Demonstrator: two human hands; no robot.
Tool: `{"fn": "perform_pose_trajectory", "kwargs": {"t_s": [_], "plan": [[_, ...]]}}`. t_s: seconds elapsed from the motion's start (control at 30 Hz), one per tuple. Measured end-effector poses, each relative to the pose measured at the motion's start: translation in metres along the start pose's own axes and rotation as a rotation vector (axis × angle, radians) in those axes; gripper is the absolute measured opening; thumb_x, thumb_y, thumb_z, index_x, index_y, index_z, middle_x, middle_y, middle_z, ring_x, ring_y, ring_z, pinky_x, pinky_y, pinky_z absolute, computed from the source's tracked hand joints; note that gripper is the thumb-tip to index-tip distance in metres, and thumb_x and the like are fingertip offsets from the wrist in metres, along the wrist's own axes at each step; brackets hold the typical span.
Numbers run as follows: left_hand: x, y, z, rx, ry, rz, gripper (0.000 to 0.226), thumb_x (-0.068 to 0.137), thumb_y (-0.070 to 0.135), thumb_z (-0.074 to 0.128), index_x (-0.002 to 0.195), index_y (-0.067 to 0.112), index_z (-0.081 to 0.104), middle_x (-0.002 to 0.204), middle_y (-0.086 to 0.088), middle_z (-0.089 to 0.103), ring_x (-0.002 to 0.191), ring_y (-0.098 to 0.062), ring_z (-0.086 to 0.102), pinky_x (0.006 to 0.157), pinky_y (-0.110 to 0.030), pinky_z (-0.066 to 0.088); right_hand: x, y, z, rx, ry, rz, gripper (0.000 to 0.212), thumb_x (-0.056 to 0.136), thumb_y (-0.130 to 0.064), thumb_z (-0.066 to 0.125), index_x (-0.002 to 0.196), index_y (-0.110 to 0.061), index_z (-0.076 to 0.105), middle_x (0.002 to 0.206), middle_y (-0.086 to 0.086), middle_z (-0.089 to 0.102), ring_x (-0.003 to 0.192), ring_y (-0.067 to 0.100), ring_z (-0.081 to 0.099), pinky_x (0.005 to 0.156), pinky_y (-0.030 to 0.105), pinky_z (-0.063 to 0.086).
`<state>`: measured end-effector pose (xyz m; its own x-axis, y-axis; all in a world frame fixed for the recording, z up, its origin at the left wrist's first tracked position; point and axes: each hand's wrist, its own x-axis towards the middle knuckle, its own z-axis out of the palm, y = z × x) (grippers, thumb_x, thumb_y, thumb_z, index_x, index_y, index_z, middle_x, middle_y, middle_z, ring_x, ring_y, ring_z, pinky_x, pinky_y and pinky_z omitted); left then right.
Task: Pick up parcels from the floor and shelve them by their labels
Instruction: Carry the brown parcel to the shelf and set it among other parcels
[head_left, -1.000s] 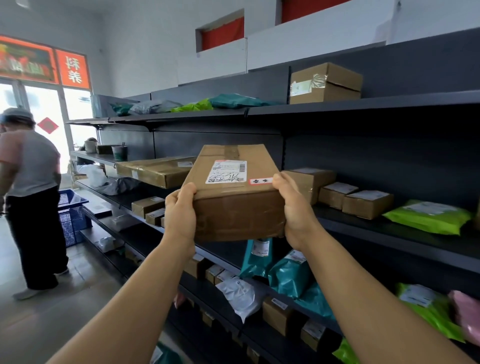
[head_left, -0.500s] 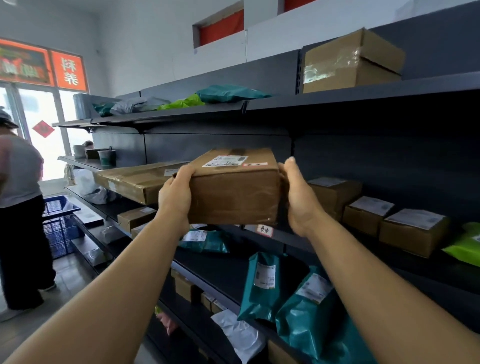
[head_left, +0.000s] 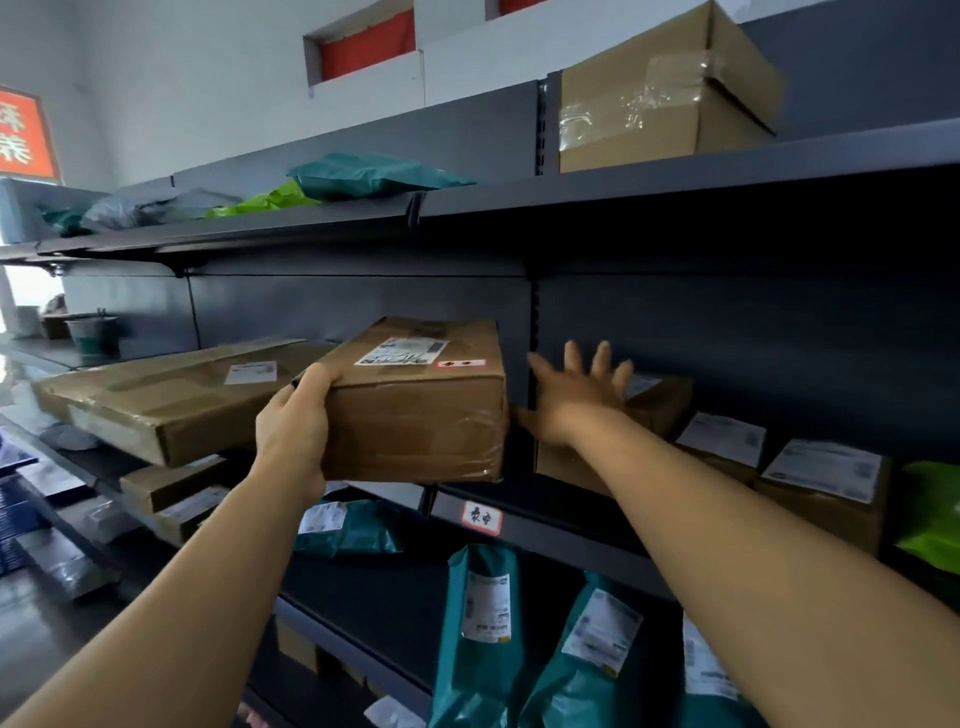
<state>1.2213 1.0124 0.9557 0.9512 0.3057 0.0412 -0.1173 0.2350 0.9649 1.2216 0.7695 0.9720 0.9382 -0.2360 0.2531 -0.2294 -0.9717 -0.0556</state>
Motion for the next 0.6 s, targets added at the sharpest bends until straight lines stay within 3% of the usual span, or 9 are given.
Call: {"fn": "perform_pose_trajectory", "kwargs": {"t_s": [0.1,0.2,0.27,0.47,0.6], "plan": [[0.017,-0.005,0.006,0.002,-0.043,-0.013,0.020,0.086,0.046,0.064,0.088,0.025,0.061,0.098,-0.002,0.061,0.091,-0.023,0.058,0.086,-0.045,0.049,0.013,0.010,0.013,-0.058,-0.081,0.043,0.078,0.085,-0.074,0.036,0.151,-0.035,0.025,0.162,0.015,0.021,0.144,0.048,0.016,0.113,0.066,0.012],[0.032,-0.007,0.014,0.013,-0.094,-0.014,0.022,0.086,0.046,0.064,0.086,0.025,0.062,0.098,-0.003,0.062,0.093,-0.024,0.058,0.084,-0.042,0.051,0.014,0.023,0.020,-0.025,-0.014,0.069,0.064,0.088,-0.069,0.036,0.143,-0.035,0.035,0.153,0.011,0.037,0.135,0.043,0.036,0.107,0.064,0.024],[0.039,-0.009,0.021,0.015,-0.142,-0.013,0.021,0.086,0.046,0.064,0.085,0.025,0.062,0.097,-0.003,0.062,0.090,-0.024,0.059,0.079,-0.040,0.050,0.011,0.033,0.018,-0.002,0.015,0.072,0.053,0.092,-0.061,0.038,0.139,-0.037,0.038,0.150,0.007,0.039,0.132,0.041,0.039,0.106,0.063,0.025],[0.049,-0.021,0.044,0.022,-0.280,-0.038,0.019,0.087,0.047,0.062,0.089,0.027,0.064,0.106,-0.006,0.062,0.097,-0.026,0.057,0.084,-0.043,0.050,-0.006,0.061,0.010,0.038,0.037,0.122,0.033,0.096,-0.048,0.039,0.126,-0.037,0.046,0.142,0.002,0.044,0.124,0.034,0.045,0.102,0.056,0.029],[0.052,-0.028,0.055,0.036,-0.336,-0.053,0.019,0.087,0.047,0.063,0.087,0.028,0.065,0.105,-0.005,0.061,0.102,-0.028,0.057,0.098,-0.051,0.049,-0.012,0.073,0.005,0.064,0.030,0.116,0.033,0.096,-0.049,0.042,0.126,-0.037,0.047,0.143,0.000,0.044,0.126,0.030,0.044,0.099,0.050,0.030]]}}
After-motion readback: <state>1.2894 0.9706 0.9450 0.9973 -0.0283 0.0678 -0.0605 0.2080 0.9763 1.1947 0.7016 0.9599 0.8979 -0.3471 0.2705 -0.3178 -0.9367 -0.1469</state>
